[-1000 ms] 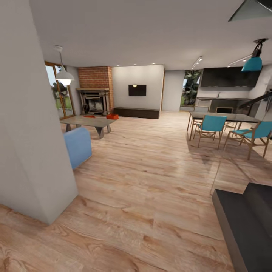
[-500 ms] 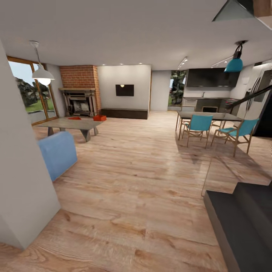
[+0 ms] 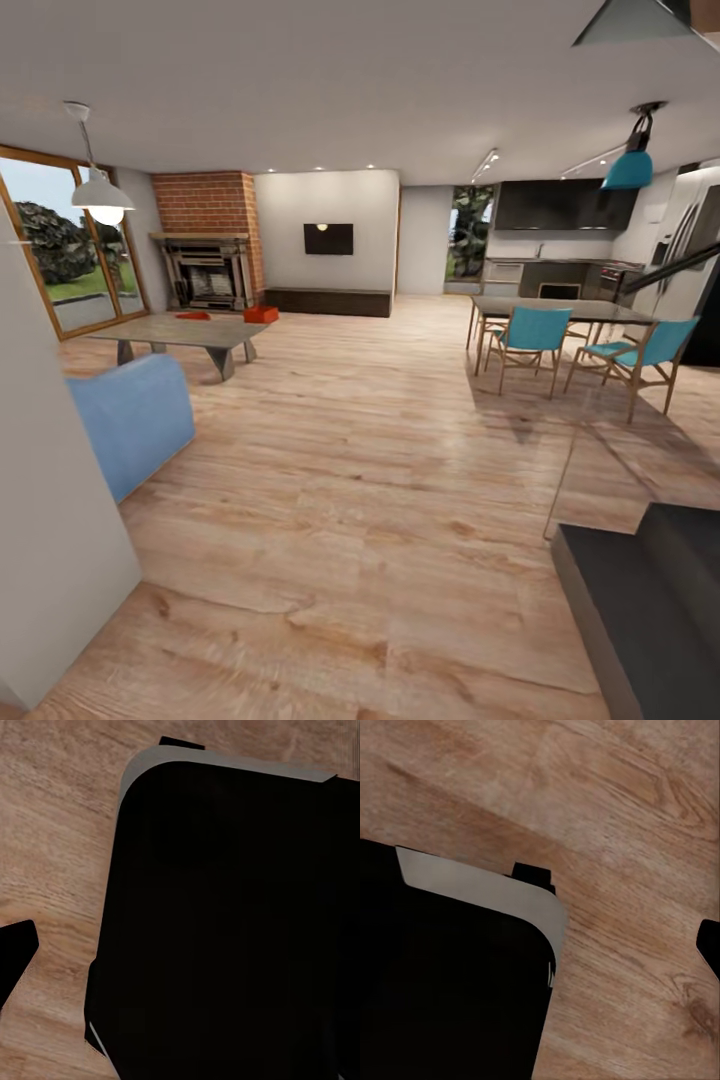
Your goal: Move the two storage containers from the living room to the garage. In the garage, place one container on the floor and stack the other container on top of it (either order is fine).
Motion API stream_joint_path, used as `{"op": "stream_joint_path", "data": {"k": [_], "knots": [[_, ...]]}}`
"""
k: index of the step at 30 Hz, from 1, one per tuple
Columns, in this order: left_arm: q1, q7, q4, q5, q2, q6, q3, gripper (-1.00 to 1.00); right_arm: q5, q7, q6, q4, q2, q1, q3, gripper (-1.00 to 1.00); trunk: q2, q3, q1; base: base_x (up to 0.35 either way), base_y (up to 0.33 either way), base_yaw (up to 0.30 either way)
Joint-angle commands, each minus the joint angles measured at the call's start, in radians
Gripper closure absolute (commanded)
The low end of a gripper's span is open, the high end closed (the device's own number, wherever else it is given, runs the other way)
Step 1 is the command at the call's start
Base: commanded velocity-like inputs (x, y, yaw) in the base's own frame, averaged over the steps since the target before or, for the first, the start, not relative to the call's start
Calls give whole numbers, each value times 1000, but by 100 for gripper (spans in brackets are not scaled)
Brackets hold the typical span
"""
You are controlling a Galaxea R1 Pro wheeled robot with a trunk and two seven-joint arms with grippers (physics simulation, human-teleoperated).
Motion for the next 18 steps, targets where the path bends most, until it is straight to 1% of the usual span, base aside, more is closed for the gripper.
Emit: {"op": "stream_joint_path", "data": {"k": [1,18], "knots": [[0,1,-1,5,0,-1,1,-100,-10,4,-4,3,3,-1,8,-100,0,-1,1,322,0,0],[0,1,-1,5,0,-1,2,-100,-11,3,-3,2,7,-1,4,-100,0,-1,1,322,0,0]]}}
